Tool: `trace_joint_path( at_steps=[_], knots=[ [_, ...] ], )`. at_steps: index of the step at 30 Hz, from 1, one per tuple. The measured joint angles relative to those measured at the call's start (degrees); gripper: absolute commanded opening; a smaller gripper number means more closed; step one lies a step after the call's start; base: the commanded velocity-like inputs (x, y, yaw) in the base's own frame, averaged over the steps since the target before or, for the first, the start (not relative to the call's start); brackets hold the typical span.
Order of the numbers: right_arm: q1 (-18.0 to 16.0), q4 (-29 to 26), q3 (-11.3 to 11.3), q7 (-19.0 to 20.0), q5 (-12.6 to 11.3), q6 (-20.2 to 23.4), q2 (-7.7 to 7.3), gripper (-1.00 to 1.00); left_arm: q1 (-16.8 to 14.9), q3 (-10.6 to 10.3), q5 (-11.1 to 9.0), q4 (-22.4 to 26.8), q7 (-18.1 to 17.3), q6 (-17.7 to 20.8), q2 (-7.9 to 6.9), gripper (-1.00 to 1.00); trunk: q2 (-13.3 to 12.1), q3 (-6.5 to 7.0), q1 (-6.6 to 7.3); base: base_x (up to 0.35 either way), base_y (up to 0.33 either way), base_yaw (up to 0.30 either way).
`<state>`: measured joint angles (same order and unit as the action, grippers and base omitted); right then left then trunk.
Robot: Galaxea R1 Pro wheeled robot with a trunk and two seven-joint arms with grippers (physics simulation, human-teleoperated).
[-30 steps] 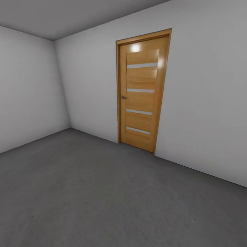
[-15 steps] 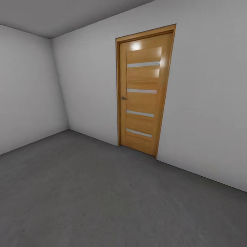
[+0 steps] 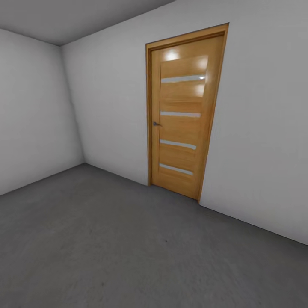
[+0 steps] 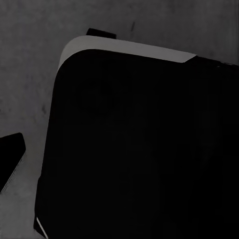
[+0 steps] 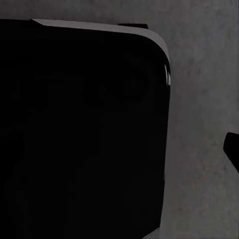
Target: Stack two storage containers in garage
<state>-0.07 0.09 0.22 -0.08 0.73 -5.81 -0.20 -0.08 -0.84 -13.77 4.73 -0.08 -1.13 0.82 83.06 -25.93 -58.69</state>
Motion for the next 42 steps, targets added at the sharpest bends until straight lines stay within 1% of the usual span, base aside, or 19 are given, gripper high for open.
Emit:
trace_joint_path(
  at_steps=[6,16,21,23,27,38,42],
  knots=[
    [0.0,-0.5,-0.2,0.1,0.0,-0.3,0.42,1.0,0.0,0.1,-0.3,0.0,0.0,-0.1,0.02,1.0,0.0,0.0,0.0,0.323,0.08,0.0],
    [0.0,-0.5,-0.7,0.0,-0.6,-0.5,0.06,1.0,0.0,0.3,-0.5,0.0,0.1,-0.3,-0.08,1.0,0.0,0.0,0.0,0.323,0.08,0.0],
    [0.0,-0.5,0.2,0.3,0.3,-0.3,-0.03,1.0,0.0,0.4,-0.5,0.0,0.1,-0.2,-0.04,1.0,0.0,0.0,0.0,0.323,0.08,0.0],
    [0.0,-0.5,0.3,0.2,1.2,-0.3,0.01,1.0,0.0,0.4,-0.5,0.0,0.1,-0.2,-0.04,1.0,0.0,0.0,0.0,0.323,0.08,0.0],
    [0.0,-0.5,0.2,0.0,2.1,-0.5,0.03,1.0,0.0,0.4,-0.4,0.0,0.1,-0.2,-0.04,1.0,0.0,0.0,0.0,0.323,0.08,0.0],
    [0.0,-0.5,0.2,-0.1,2.3,-0.5,0.03,1.0,0.0,0.4,-0.5,0.0,0.1,-0.2,-0.04,1.0,0.0,0.0,0.0,0.323,0.085,0.0],
    [0.0,-0.5,-0.3,0.0,2.0,-0.5,0.08,1.0,0.0,0.4,-0.5,0.0,0.1,-0.2,-0.04,1.0,0.0,0.0,0.0,0.323,0.089,0.0]
  ],
)
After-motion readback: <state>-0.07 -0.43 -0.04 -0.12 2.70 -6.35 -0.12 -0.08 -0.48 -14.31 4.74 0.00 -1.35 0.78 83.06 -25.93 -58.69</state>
